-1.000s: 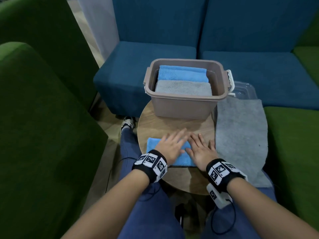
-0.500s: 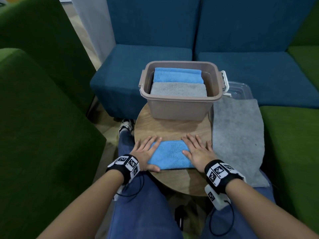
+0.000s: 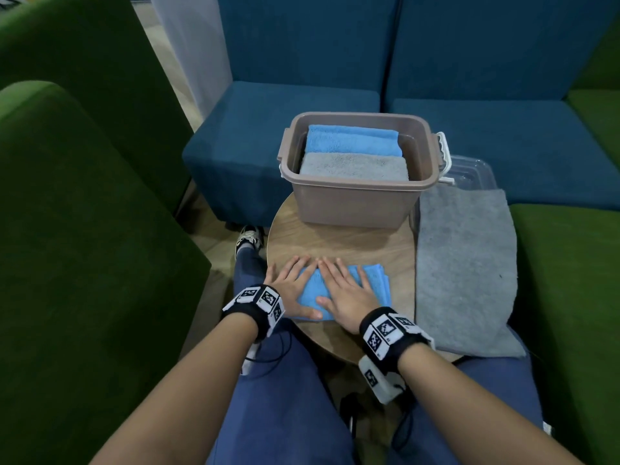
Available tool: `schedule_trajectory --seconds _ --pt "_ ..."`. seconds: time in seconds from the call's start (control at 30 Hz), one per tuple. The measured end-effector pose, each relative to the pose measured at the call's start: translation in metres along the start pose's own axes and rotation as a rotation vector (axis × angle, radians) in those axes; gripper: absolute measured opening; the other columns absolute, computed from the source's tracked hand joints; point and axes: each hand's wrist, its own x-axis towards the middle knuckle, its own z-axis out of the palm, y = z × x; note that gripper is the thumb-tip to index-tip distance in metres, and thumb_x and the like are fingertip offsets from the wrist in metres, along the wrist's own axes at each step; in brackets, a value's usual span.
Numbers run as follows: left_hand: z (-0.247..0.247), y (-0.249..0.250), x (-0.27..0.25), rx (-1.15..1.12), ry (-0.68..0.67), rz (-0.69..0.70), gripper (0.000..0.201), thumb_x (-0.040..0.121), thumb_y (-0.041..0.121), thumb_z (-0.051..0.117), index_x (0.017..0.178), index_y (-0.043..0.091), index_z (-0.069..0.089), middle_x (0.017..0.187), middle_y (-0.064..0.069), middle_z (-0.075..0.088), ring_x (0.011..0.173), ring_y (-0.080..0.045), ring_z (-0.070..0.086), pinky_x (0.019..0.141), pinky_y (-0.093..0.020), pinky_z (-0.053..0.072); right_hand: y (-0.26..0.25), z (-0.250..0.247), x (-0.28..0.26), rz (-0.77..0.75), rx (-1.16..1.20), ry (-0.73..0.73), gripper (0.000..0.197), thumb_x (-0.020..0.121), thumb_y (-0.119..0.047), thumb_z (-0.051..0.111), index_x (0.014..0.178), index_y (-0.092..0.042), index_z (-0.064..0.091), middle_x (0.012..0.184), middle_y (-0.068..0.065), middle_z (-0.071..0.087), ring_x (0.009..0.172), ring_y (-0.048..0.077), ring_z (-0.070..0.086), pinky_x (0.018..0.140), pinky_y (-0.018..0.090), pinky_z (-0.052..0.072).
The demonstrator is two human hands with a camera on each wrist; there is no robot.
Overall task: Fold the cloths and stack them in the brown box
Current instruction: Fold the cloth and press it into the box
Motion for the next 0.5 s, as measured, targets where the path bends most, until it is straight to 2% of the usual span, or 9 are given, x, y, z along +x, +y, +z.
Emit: schedule_trajectory --seconds 0.07,0.13,0.23,0.3,0.37,0.43,0.47,0.5 --pt "0.003 -0.007 -0.001 -0.005 0.041 0.049 0.119 0.073 0.07 0.064 0.152 0.028 -0.015 0.16 0.008 -0.017 0.147 -0.013 -0.018 0.115 -0.057 -0.007 0.013 0.004 -0.004 -0.011 -0.073 0.016 0.07 0.099 -0.055 0.025 0.153 -0.031 -0.012 0.162 -0.015 -0.01 0.15 0.013 -0.01 0.119 0.042 -0.006" --pt "0.005 -0.015 0.0 -0.029 0.074 0.08 0.125 0.068 0.07 0.068 0.152 0.03 -0.015 0.16 0.01 -0.016 0.146 -0.011 -0.018 0.116 -0.058 -0.007 0.031 0.0 -0.009 0.02 -0.069 -0.008 0.072 0.093 -0.065 0.02 0.152 -0.038 -0.011 0.161 -0.018 -0.008 0.15 0.016 -0.008 0.119 0.044 -0.003" --pt "0.008 -0.017 0.0 -0.032 0.087 0.08 0.132 0.055 0.081 0.064 0.153 0.028 -0.006 0.159 0.012 -0.015 0.146 -0.009 -0.017 0.116 -0.056 -0.01 0.061 -0.007 -0.018 0.101 0.036 -0.046 0.078 0.093 -0.067 0.035 0.152 -0.041 -0.009 0.161 -0.02 -0.007 0.149 0.016 -0.01 0.117 0.055 -0.002" --pt "0.007 -0.009 -0.001 -0.103 0.109 0.034 0.122 0.056 0.087 0.052 0.151 0.024 0.009 0.16 0.012 -0.009 0.146 -0.008 -0.014 0.116 -0.055 -0.01 0.072 -0.011 -0.026 0.116 0.077 -0.045 0.082 0.09 -0.068 0.04 0.153 -0.039 -0.003 0.161 -0.02 -0.005 0.149 0.016 -0.011 0.116 0.057 -0.003" --pt "0.004 0.003 0.001 -0.18 0.132 -0.025 0.099 0.071 0.076 0.058 0.143 0.018 0.025 0.16 0.009 -0.001 0.147 -0.011 -0.006 0.116 -0.056 -0.007 0.076 -0.014 -0.029 0.136 0.116 -0.048 0.083 0.089 -0.065 0.048 0.153 -0.036 0.005 0.161 -0.019 -0.001 0.15 0.016 -0.009 0.117 0.057 -0.003" --pt "-0.003 0.016 0.003 -0.196 0.163 -0.071 0.081 0.077 0.058 0.069 0.134 0.013 0.034 0.151 0.0 0.019 0.142 -0.018 0.016 0.117 -0.051 0.01 0.072 -0.021 -0.029 0.155 0.111 -0.046 0.083 0.084 -0.06 0.059 0.15 -0.029 0.018 0.16 -0.012 0.012 0.15 0.019 0.002 0.117 0.056 0.004" --pt "-0.009 0.024 0.003 -0.226 0.189 -0.068 0.07 0.077 0.046 0.075 0.126 0.012 0.039 0.139 -0.005 0.033 0.131 -0.022 0.031 0.111 -0.042 0.025 0.07 -0.026 -0.029 0.148 0.082 -0.021 0.081 0.08 -0.058 0.065 0.143 -0.025 0.027 0.154 -0.006 0.024 0.147 0.02 0.014 0.115 0.054 0.012" --pt "-0.017 0.034 0.003 -0.291 0.216 -0.03 0.057 0.075 0.031 0.079 0.115 0.014 0.043 0.123 -0.006 0.043 0.116 -0.023 0.042 0.098 -0.033 0.036 0.067 -0.031 -0.027 0.127 0.068 0.013 0.077 0.074 -0.056 0.071 0.133 -0.023 0.035 0.143 -0.003 0.037 0.139 0.021 0.029 0.112 0.051 0.021"
